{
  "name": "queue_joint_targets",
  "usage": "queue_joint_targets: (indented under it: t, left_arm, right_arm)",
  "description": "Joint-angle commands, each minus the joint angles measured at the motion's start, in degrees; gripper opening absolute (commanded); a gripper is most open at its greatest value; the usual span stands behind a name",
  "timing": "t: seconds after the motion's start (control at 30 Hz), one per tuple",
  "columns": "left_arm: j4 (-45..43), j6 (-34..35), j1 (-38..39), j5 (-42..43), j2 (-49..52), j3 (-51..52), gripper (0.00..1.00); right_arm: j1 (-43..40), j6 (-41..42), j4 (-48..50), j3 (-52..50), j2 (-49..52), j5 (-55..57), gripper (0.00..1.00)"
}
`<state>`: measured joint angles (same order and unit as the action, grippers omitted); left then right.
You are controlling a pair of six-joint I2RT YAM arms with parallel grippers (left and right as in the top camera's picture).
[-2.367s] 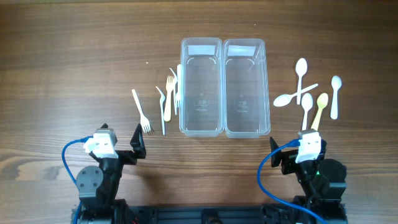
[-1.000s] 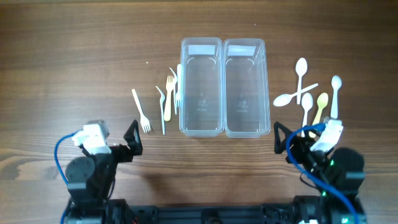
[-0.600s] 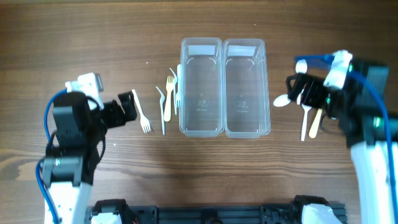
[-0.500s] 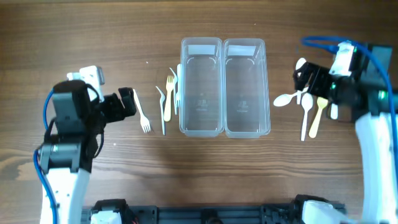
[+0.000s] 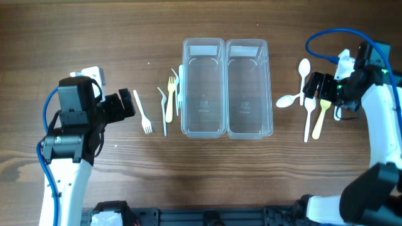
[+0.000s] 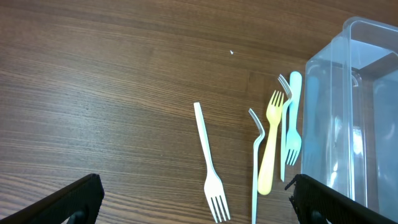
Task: Pack container
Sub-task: 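Move the right gripper over the spoons and grasp the yellow spoon, then carry the yellow spoon into the right container and release it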
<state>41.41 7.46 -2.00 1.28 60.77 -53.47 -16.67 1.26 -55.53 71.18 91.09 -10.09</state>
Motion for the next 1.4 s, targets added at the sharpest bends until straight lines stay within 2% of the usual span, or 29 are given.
queue_joint_targets:
  t: [0.0, 0.27, 0.57, 0.87, 1.07, 1.2, 1.37]
  left_arm:
    - [0.04, -1.27, -0.42, -0.94, 0.00, -1.14, 1.00]
    - [0.04, -1.27, -0.42, -0.94, 0.00, -1.14, 1.00]
    - [1.16, -1.27, -0.42, -0.94, 0.00, -1.14, 1.00]
    - [1.77, -1.27, -0.42, -0.94, 0.00, -1.14, 1.00]
    - [1.75, -1.27, -0.42, -0.94, 0.00, -1.14, 1.00]
    - [1.75, -1.27, -0.42, -0.94, 0.00, -1.14, 1.00]
    - [1.77, -1.27, -0.42, -0.94, 0.00, -1.14, 1.00]
  right_arm:
    - [-2.69, 7.26, 1.51, -3.19, 4.44, 5.81, 1.00]
    - [-6.97, 7.96, 3.93, -4.57, 9.90, 5.84, 0.99]
    - [-6.99, 9.51, 10.23, -8.61, 12.46, 5.68, 0.79]
    - [-7.02, 12.90, 18.93, -16.70, 12.59, 6.05, 0.66]
    - [-7.04, 13.79, 21.70, -18.25, 12.59, 6.10, 0.51]
    - [-7.04, 14.16, 22.18, -18.25, 12.59, 6.10, 0.31]
    - [-7.04, 14.16, 20.52, -18.25, 12.52, 6.08, 0.16]
